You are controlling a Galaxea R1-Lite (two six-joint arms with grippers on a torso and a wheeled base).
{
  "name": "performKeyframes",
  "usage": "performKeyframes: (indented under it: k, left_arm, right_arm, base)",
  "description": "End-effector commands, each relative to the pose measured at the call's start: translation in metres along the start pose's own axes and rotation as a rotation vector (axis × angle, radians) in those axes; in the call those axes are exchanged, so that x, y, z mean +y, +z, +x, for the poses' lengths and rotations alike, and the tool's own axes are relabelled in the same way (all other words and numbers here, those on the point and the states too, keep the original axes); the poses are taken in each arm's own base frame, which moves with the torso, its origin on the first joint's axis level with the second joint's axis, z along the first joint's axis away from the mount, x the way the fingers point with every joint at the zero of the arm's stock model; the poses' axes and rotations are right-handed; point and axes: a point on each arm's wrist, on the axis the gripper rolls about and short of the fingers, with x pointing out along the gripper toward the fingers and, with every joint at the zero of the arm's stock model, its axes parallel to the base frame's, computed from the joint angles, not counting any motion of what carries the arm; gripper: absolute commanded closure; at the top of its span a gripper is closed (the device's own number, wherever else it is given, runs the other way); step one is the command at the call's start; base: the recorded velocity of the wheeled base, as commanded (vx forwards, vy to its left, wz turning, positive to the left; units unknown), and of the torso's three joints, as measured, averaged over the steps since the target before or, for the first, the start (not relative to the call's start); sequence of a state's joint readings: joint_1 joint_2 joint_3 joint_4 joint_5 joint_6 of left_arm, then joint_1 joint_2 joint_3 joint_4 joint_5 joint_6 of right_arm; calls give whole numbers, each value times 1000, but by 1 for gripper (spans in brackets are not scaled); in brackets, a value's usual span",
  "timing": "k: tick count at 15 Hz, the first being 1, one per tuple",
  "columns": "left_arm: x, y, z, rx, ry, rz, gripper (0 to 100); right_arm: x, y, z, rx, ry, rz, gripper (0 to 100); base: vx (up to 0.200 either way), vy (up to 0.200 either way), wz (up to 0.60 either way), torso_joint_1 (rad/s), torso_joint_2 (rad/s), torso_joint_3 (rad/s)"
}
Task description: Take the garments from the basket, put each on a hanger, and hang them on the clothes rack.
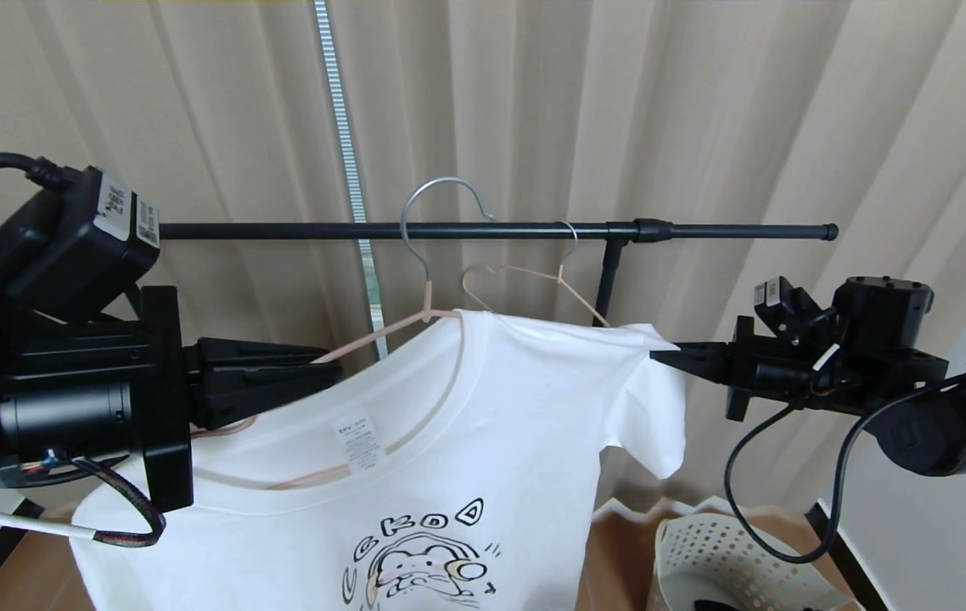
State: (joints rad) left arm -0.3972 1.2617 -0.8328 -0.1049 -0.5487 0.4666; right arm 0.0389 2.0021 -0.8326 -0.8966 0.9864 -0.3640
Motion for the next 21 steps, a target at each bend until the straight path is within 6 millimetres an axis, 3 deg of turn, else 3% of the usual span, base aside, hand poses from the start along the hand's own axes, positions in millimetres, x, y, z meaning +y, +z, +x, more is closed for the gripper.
performKeyframes:
  k: [1,21]
  left_arm:
    - [-2,-1,-2,1,0,-1,100]
    - [-5,-8,-12,9,26,-9,100]
  right_arm:
    - [-2,1,-2,-3,-8,3,100]
    - [-23,6,-18,-21,-77,33,100]
  base:
    - [0,0,0,0,0,0]
    - [0,0,0,0,0,0]
